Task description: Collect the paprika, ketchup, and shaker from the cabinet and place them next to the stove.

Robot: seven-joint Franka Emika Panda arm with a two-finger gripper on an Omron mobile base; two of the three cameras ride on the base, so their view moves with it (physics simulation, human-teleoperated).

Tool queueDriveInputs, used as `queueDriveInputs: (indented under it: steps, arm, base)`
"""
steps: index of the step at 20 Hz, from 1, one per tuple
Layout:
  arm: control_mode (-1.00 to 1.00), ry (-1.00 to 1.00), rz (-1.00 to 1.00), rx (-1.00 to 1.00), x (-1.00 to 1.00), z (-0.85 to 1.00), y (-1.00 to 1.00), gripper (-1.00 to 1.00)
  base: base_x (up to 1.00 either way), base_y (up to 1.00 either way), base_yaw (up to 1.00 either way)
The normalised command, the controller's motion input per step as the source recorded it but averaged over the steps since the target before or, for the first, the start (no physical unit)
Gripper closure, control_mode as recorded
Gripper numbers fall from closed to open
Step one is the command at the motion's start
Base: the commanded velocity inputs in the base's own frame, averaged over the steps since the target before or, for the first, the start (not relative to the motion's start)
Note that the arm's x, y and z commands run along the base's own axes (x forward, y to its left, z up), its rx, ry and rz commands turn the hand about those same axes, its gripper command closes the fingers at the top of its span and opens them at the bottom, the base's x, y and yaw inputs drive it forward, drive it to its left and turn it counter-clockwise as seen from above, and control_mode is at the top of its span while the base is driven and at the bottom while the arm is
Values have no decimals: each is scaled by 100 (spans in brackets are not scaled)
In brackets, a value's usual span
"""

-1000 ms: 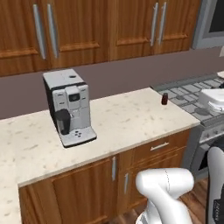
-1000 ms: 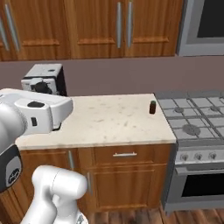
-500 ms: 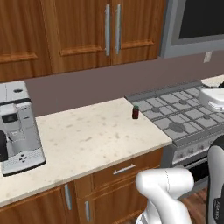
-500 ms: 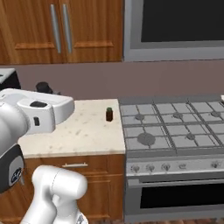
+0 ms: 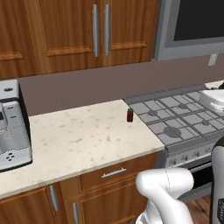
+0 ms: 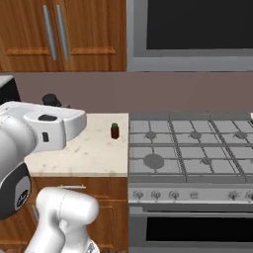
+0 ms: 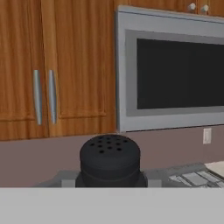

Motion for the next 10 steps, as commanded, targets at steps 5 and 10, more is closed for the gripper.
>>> queueDriveInputs:
  steps: [5,10]
  arm:
    - [-100,31,35,0,42,-95,-7,100]
    - [-100,30,41,-1,44,-98,-17,100]
  base:
    - [0,0,0]
    - [0,0,0]
